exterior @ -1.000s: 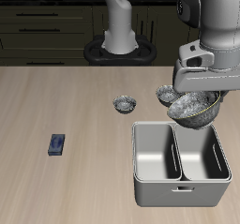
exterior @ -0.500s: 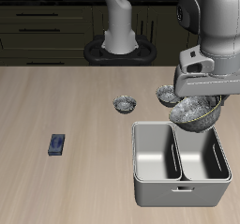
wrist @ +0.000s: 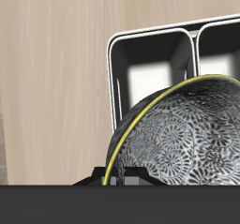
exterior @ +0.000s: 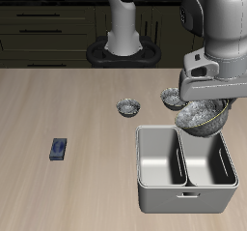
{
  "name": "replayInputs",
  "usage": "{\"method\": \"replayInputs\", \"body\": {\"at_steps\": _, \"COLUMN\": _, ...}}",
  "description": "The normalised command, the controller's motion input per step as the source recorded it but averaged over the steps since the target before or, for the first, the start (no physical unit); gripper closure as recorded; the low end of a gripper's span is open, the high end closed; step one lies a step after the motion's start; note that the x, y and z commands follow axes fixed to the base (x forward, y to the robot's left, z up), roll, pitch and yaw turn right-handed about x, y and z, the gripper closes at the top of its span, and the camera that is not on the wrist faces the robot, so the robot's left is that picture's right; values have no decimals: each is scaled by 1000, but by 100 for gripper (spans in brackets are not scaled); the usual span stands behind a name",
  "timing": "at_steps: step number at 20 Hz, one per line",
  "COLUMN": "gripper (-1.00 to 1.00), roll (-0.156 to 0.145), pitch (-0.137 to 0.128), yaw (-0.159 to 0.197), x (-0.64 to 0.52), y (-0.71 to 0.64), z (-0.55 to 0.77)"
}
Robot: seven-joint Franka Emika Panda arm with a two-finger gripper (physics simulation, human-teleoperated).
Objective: Place the largest bowl in the left side of the drainer
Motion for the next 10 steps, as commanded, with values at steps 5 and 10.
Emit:
{"method": "replayInputs", "body": {"at_steps": 5, "gripper": 100, "roll": 17, "pitch": 7, "yaw": 1, "x": -2, "y": 38, "z": -70}}
{"method": "replayInputs", "body": {"at_steps": 10, "gripper": 100, "roll": 8, "pitch": 10, "yaw": -6, "x": -19, "y": -1, "z": -41}}
